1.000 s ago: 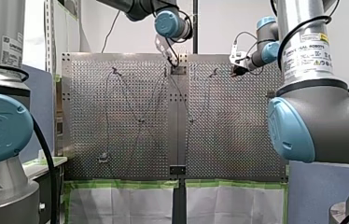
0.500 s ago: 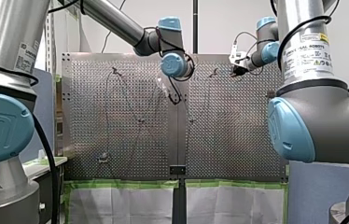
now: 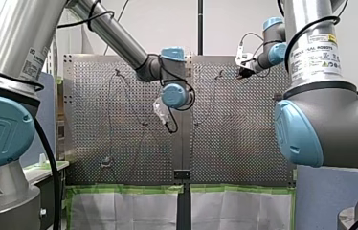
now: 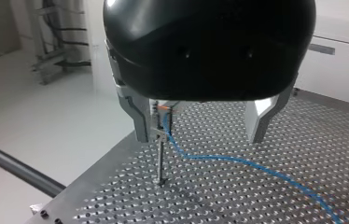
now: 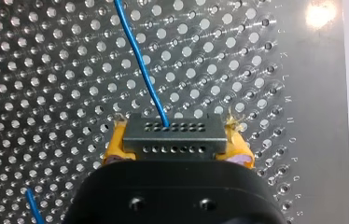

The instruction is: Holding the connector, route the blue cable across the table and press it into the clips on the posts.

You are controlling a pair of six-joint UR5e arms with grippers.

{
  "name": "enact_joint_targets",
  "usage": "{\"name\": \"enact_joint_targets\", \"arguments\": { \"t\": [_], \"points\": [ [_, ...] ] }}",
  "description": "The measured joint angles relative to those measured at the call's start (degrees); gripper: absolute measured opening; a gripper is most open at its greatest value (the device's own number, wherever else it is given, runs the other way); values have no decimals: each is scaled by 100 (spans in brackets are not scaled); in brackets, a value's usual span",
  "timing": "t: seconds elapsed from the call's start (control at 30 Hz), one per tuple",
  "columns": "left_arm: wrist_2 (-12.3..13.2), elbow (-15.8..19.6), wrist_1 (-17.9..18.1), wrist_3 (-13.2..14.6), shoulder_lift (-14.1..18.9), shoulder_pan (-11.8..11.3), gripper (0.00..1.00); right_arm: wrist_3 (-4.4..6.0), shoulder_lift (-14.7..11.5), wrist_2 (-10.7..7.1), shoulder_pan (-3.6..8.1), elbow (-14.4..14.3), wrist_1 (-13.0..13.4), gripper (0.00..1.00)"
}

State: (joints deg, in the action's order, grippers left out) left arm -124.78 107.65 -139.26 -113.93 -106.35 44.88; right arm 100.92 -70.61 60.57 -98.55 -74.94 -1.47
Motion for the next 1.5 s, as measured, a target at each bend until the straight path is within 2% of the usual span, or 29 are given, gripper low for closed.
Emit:
{"name": "enact_joint_targets", "arguments": {
  "t": [0.17, 0.27, 1.27, 1.5],
  "points": [
    [19, 296, 297, 269, -2, 14, 100, 0, -1, 0, -1, 0, -1, 0],
    [25, 465, 466, 327, -3, 24, 100, 0, -2, 0, -1, 0, -1, 0],
    [17, 2149, 2150, 380, -7, 6, 100, 0, -2, 9, -2, 0, -10, 0],
    [11, 2325, 2324, 380, -4, 12, 100, 0, -2, 9, -2, 0, -10, 0]
  ]
}}
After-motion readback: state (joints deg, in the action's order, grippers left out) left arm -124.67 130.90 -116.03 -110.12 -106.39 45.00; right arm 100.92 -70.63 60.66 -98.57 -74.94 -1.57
